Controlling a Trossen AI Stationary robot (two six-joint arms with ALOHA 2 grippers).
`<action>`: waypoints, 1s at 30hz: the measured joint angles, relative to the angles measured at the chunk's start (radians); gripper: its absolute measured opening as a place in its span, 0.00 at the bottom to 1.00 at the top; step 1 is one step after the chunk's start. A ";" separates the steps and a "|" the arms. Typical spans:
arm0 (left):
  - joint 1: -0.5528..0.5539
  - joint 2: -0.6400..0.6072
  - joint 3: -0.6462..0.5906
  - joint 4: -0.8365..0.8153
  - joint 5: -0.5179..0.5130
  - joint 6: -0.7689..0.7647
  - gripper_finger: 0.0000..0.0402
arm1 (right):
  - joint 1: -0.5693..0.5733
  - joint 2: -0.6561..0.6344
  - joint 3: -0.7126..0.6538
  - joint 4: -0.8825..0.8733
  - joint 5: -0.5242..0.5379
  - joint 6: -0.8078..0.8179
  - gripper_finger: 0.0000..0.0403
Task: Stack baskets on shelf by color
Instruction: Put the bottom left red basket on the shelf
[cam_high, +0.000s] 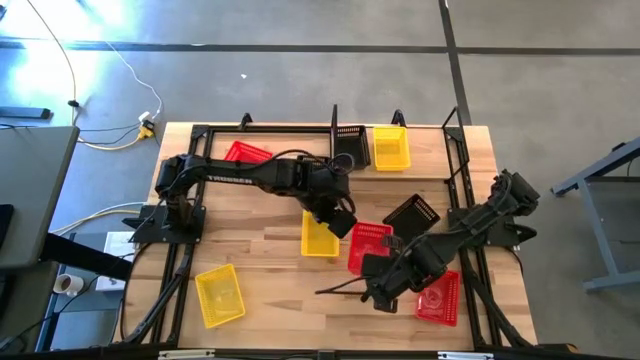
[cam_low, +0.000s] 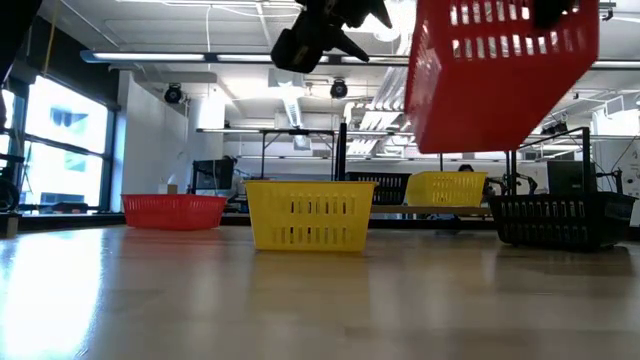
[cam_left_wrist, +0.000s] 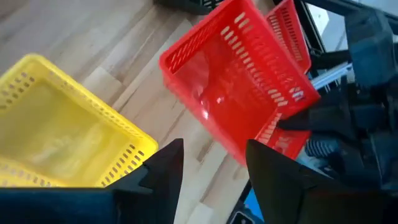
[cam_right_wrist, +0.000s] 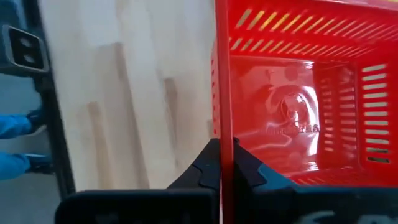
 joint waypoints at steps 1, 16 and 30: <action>0.006 0.000 0.000 0.000 0.001 0.017 0.41 | 0.006 -0.001 0.000 -0.019 0.013 0.013 0.00; 0.096 0.000 0.000 0.022 -0.031 0.261 0.40 | 0.032 -0.191 -0.116 -0.209 0.230 0.142 0.00; 0.211 0.000 0.000 0.020 -0.003 0.388 0.40 | -0.241 -0.701 -0.487 -0.120 0.247 -0.044 0.00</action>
